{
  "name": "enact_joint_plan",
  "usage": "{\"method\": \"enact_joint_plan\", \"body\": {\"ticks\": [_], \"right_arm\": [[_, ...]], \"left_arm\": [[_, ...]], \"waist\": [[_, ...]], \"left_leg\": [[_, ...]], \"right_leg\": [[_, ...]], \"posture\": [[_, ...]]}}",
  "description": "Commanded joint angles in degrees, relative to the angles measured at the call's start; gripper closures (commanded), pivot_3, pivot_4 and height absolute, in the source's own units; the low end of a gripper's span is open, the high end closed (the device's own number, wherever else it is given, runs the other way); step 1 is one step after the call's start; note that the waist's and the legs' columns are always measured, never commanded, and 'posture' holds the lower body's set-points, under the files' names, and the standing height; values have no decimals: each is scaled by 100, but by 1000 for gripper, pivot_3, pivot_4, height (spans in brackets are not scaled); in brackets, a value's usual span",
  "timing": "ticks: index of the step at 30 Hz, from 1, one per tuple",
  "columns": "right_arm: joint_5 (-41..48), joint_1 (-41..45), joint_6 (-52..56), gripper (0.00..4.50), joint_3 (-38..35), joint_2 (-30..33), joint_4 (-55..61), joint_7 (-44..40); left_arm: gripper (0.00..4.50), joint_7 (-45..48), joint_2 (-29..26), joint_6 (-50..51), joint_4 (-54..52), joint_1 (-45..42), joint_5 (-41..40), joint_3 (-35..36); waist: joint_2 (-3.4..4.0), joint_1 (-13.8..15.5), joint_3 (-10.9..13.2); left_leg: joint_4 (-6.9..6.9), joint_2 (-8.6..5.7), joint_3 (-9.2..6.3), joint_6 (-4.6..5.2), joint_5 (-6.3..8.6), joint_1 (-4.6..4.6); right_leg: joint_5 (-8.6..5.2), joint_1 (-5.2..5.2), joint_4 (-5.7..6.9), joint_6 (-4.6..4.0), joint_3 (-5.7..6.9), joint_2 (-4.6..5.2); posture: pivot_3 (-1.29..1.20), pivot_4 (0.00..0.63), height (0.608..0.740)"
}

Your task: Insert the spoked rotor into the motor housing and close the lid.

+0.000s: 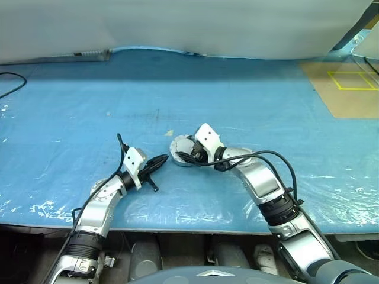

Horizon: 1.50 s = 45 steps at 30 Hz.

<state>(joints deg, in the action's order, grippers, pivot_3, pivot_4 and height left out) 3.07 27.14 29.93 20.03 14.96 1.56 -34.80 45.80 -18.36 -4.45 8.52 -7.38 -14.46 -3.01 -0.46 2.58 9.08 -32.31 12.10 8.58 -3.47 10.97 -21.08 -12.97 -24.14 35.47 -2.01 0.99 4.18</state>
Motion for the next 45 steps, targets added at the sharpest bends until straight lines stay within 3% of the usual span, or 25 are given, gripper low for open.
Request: {"method": "enact_joint_plan", "body": {"ticks": [1, 16, 20, 23, 29, 45], "right_arm": [[-270, 21, -92, 1538, 48, -65, -157, 270], [-429, -69, 139, 1538, 285, -24, -303, 103], [-407, -59, 163, 1538, 247, -61, -399, 77], [-397, -41, 159, 1538, 214, -107, -504, 82], [-412, -6, 129, 1538, 214, -166, -648, 83], [-430, 58, 136, 1538, 195, -193, -711, 96]], "left_arm": [[4500, 26, -57, -57, -118, -36, -25, 43], [4500, -231, -77, 432, -460, 10, -310, 270], [4500, -800, -21, 1807, -852, -414, -953, 654], [4500, -1115, -49, 3296, -1096, -768, -1842, 1007], [4500, -1329, -31, 5288, -1073, -1175, -3358, 1567], [4500, -1467, 329, 5296, -373, -1432, -2645, 960]], "waist": [[0, 0, 0], [0, -2, -1], [0, 3, -1], [0, -2, -1], [2, -9, -2], [1, -8, -2]], "left_leg": [[0, 0, 0, 0, 0, 0], [-1, -1, 0, 0, 0, 10], [-3, -1, 0, 0, 0, 11], [-6, -3, 0, 0, 0, 17], [-2, -11, 0, -1, -1, 19], [2, -11, -1, -1, 0, 38]], "right_leg": [[0, 0, 1, 0, 0, 0], [0, 6, 5, 0, -4, 0], [0, 8, 6, 0, -3, 0], [0, 11, 11, 0, -6, 0], [-1, 11, 7, -1, -13, 0], [-2, 28, 2, 2, -14, 0]], "posture": [[0, 150, 740], [0, 150, 740], [0, 150, 740], [0, 150, 740], [0, 150, 740], [0, 150, 740]]}}
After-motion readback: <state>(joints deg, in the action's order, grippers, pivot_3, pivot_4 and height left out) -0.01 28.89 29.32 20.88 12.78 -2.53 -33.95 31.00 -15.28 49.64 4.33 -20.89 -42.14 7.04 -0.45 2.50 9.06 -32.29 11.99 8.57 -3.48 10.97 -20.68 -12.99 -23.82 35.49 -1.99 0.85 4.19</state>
